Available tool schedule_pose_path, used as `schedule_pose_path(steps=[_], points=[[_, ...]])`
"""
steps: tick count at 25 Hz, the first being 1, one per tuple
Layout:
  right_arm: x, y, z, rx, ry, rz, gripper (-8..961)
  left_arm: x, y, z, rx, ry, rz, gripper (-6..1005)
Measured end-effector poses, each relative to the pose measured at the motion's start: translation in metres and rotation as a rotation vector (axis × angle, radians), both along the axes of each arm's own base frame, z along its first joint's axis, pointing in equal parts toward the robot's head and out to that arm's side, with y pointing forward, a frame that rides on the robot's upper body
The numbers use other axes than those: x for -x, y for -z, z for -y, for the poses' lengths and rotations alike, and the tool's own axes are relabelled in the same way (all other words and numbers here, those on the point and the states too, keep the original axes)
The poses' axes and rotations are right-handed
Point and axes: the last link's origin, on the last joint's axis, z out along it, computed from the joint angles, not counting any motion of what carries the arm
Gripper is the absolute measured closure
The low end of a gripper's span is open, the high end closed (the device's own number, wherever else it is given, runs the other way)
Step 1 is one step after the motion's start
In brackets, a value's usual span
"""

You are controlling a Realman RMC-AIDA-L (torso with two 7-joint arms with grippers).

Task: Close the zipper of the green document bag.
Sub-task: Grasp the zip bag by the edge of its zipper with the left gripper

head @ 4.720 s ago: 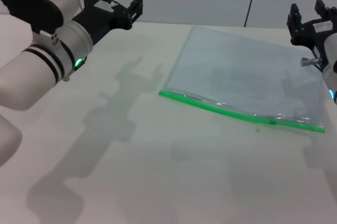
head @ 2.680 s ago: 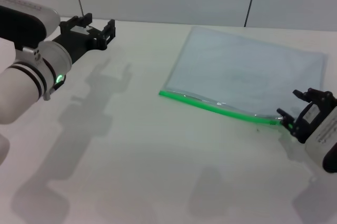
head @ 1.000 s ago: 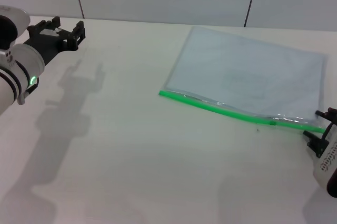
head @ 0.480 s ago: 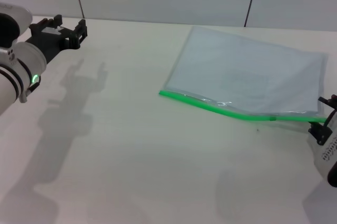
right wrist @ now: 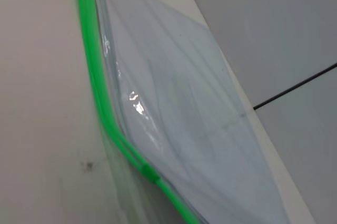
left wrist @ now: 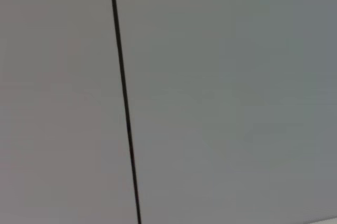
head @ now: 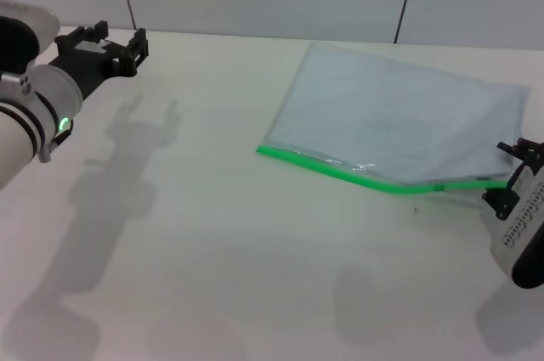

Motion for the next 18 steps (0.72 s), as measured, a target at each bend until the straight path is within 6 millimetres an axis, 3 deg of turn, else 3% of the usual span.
schedule_pose_path(steps=[14,18], points=[[0.003,0.003,-0.013,0.012,-0.045,0.066,466,-0.007,0.001,-0.003,0.003,0.016,0.004,450],[0.006,0.001,-0.017,0.005,-0.049,0.060,617,-0.007,0.001,-0.003,0.004,0.018,0.004,455]])
